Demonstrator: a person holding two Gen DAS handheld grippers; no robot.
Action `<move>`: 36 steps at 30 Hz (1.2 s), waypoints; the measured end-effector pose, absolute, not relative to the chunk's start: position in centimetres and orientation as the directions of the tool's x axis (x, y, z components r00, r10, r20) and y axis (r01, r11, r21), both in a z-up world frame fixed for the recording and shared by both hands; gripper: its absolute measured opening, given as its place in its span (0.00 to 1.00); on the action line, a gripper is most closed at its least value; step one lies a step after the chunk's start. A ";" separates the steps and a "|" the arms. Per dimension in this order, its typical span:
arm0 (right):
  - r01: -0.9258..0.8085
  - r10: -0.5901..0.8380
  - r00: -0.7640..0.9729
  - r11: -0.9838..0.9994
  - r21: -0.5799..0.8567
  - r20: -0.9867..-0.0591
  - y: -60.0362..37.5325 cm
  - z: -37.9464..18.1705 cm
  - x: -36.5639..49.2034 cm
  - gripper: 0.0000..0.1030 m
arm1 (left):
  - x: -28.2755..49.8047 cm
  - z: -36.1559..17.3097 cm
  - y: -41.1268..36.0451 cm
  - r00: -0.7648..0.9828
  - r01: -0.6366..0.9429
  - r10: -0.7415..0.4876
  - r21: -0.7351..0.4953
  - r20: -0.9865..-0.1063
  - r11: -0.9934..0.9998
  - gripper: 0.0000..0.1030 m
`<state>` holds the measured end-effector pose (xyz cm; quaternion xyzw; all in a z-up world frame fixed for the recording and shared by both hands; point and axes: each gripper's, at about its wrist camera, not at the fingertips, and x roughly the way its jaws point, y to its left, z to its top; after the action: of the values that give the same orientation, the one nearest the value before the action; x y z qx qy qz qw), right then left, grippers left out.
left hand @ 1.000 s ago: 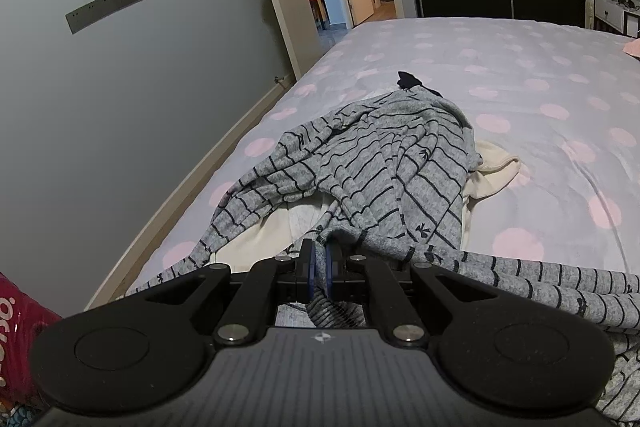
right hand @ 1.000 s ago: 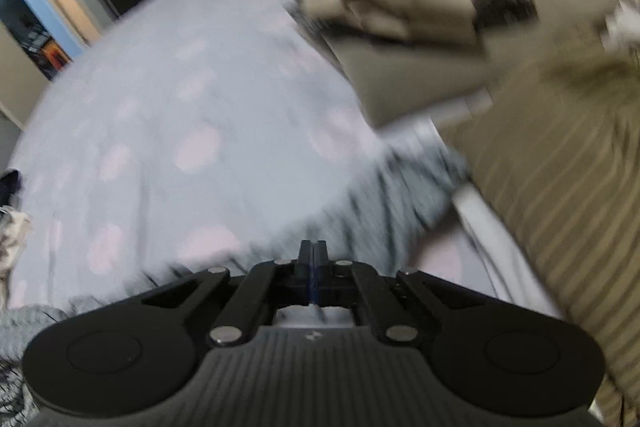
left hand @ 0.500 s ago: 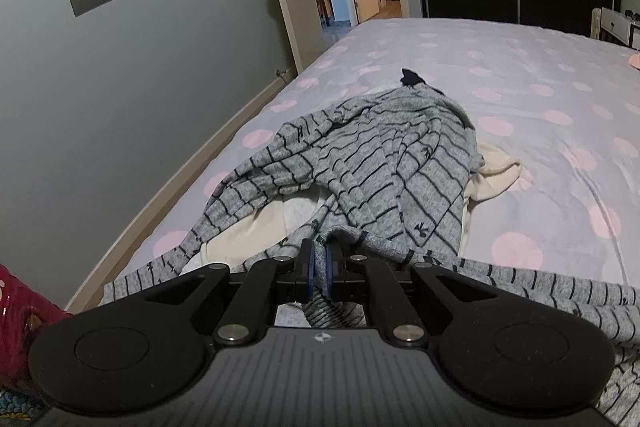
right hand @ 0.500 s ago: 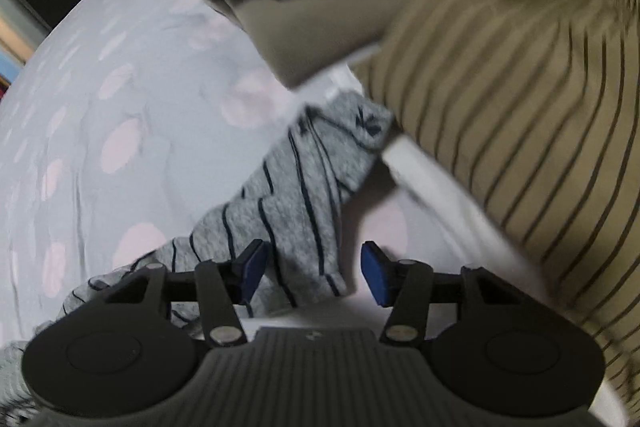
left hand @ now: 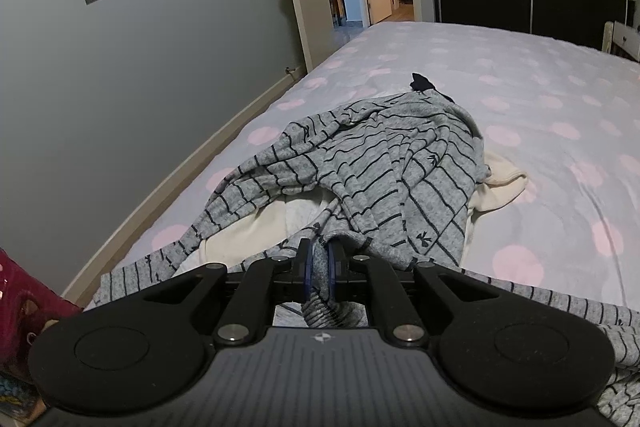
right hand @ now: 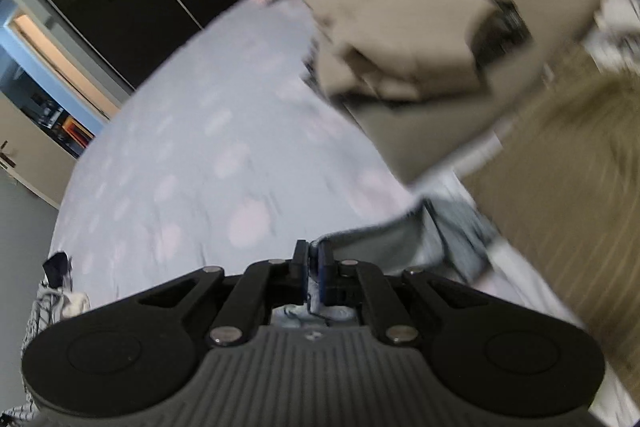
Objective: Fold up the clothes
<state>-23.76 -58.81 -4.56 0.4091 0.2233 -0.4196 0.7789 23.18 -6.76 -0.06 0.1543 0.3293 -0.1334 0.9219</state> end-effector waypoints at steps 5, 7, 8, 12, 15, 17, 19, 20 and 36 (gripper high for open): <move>0.859 -0.527 0.512 0.323 0.397 -0.679 -61.2 -3.9 -21.1 0.07 | 23.0 0.1 -7.1 0.753 0.351 -0.134 0.221 -0.644 0.910 0.06; 0.874 -0.547 0.485 0.335 0.352 -0.682 -61.7 -4.0 -20.2 0.11 | 23.0 0.0 -7.3 0.755 0.353 -0.126 0.237 -0.644 0.905 0.06; 0.879 -0.556 0.473 0.346 0.327 -0.684 -61.8 -4.1 -20.0 0.14 | 23.0 -0.1 -7.4 0.755 0.356 -0.122 0.247 -0.644 0.901 0.06; 0.869 -0.537 0.471 0.418 0.264 -0.700 -61.3 -4.6 -20.2 0.27 | 23.0 -0.4 -7.7 0.756 0.366 -0.110 0.277 -0.646 0.889 0.06; 0.852 -0.488 0.458 0.480 0.209 -0.743 -60.7 -5.9 -20.8 0.31 | 23.2 -0.6 -7.7 0.751 0.365 -0.103 0.280 -0.652 0.888 0.06; 0.857 -0.469 0.411 0.490 0.157 -0.782 -60.2 -7.4 -21.6 0.33 | 23.2 -0.6 -7.7 0.750 0.365 -0.102 0.281 -0.654 0.887 0.06; 0.872 -0.443 0.371 0.469 0.141 -0.816 -60.0 -9.0 -22.7 0.33 | 23.2 -0.6 -7.7 0.750 0.365 -0.102 0.281 -0.653 0.887 0.06; 0.879 -0.432 0.358 0.455 0.142 -0.828 -59.9 -9.6 -23.2 0.34 | 23.1 -0.6 -7.7 0.751 0.365 -0.103 0.281 -0.652 0.888 0.06; 0.921 -0.344 0.387 0.180 0.345 -0.855 -60.4 -12.1 -27.7 0.45 | 22.6 -0.2 -6.9 0.763 0.347 -0.098 0.277 -0.640 0.896 0.05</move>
<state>-27.68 -60.36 -12.10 0.4528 0.3187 -0.4525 0.6990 22.59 -6.91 -0.18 0.1931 0.3226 -0.1210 0.9187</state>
